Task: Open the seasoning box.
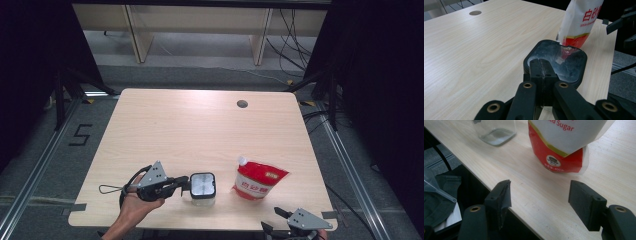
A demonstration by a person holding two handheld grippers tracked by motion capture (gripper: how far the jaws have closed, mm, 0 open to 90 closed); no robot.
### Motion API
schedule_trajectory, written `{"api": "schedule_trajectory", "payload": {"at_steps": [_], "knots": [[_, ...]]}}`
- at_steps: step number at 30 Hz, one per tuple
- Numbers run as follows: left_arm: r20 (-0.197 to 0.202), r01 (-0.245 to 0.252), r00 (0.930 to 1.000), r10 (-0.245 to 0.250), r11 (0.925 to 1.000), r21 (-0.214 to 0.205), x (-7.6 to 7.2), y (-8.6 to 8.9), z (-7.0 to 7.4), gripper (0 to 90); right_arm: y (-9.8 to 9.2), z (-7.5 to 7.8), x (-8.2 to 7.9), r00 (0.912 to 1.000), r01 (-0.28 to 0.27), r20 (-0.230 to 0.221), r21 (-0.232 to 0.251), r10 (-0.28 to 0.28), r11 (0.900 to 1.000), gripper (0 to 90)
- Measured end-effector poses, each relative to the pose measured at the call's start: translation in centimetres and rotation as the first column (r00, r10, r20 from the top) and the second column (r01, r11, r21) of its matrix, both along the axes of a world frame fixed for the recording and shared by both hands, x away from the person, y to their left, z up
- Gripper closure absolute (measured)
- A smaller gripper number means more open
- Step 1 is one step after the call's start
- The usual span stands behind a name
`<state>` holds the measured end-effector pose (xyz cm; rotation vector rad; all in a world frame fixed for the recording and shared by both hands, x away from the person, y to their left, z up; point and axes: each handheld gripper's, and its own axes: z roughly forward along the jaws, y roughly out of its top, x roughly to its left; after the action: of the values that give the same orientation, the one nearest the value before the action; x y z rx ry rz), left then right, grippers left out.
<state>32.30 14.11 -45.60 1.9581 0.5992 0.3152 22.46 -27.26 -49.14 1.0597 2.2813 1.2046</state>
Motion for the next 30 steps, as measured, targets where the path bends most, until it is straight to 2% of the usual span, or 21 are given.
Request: {"api": "schedule_trajectory", "payload": {"at_steps": [1,4,7,12,13,15,16,18,19,21,22,23,24,25,26,27,30], "knots": [[0.005,-0.002,1.0000,0.002,1.0000,0.010,0.0,0.0,0.0,89.3,0.0,0.0,0.0,1.0000,0.000,-0.002,0.003,0.000,1.0000,35.4],[-0.008,-0.004,1.0000,0.004,1.0000,-0.001,0.0,0.1,-0.2,89.3,0.0,0.0,0.0,1.0000,-0.001,-0.002,0.008,0.001,1.0000,37.8],[0.015,0.012,0.9998,-0.012,0.9999,0.012,0.1,0.2,-0.2,89.4,0.1,0.0,0.0,1.0000,-0.002,-0.001,0.005,0.002,1.0000,37.8],[0.001,0.005,1.0000,-0.005,1.0000,-0.008,0.1,0.3,-0.3,89.4,0.3,0.0,-0.1,0.9997,-0.015,-0.017,0.009,0.015,0.9998,38.8],[-0.013,-0.007,0.9999,0.007,0.9997,-0.021,0.0,0.3,-0.4,89.4,0.3,0.0,-0.1,0.9998,-0.015,-0.016,0.000,0.015,0.9999,39.2],[-0.012,-0.012,0.9999,0.011,0.9990,-0.043,0.0,0.2,-0.5,89.4,0.6,0.0,-0.2,0.9998,-0.013,-0.017,-0.006,0.013,0.9999,41.7],[-0.011,-0.011,0.9999,0.011,0.9990,-0.043,0.0,0.3,-0.5,89.4,0.6,0.0,-0.1,0.9998,-0.020,0.007,-0.010,0.020,0.9997,43.6],[-0.009,-0.008,0.9999,0.007,0.9989,-0.045,0.1,0.3,-0.5,89.4,0.8,0.2,-0.1,0.9991,-0.035,0.023,-0.003,0.035,0.9994,50.1],[-0.024,-0.019,0.9996,0.018,0.9980,-0.061,0.0,0.3,-0.6,89.4,1.0,0.3,-0.2,0.9993,-0.031,0.023,-0.002,0.031,0.9995,51.5],[-0.016,-0.011,0.9998,0.010,0.9982,-0.059,0.1,0.4,-0.6,89.4,1.3,0.5,0.0,0.9972,-0.044,0.059,-0.006,0.045,0.9990,55.3],[-0.019,-0.012,0.9998,0.011,0.9979,-0.064,0.0,0.4,-0.7,89.3,1.4,0.6,-0.1,0.9974,-0.046,0.055,-0.001,0.047,0.9989,57.1],[-0.009,-0.003,1.0000,0.002,0.9984,-0.057,0.1,0.5,-0.7,89.4,1.6,0.7,-0.1,0.9962,-0.049,0.072,0.000,0.049,0.9988,59.0],[-0.030,-0.018,0.9994,0.016,0.9971,-0.074,0.0,0.5,-0.8,89.4,1.9,0.8,-0.3,0.9978,-0.045,0.050,0.020,0.044,0.9988,61.3],[-0.026,-0.015,0.9996,0.013,0.9970,-0.075,0.1,0.6,-0.8,89.4,2.2,1.0,-0.3,0.9969,-0.050,0.062,0.028,0.048,0.9984,63.4],[-0.020,-0.005,0.9998,0.004,0.9974,-0.072,0.2,0.7,-0.8,89.4,2.4,1.1,0.0,0.9929,-0.071,0.097,0.019,0.069,0.9973,64.9],[-0.039,-0.024,0.9990,0.021,0.9959,-0.088,0.0,0.7,-0.9,89.4,2.5,1.1,0.2,0.9890,-0.093,0.117,0.021,0.090,0.9954,66.1],[-0.034,-0.014,0.9994,0.011,0.9964,-0.084,0.2,0.8,-0.9,89.4,3.6,1.3,0.4,0.9862,-0.114,0.125,0.036,0.109,0.9928,69.5]]}}
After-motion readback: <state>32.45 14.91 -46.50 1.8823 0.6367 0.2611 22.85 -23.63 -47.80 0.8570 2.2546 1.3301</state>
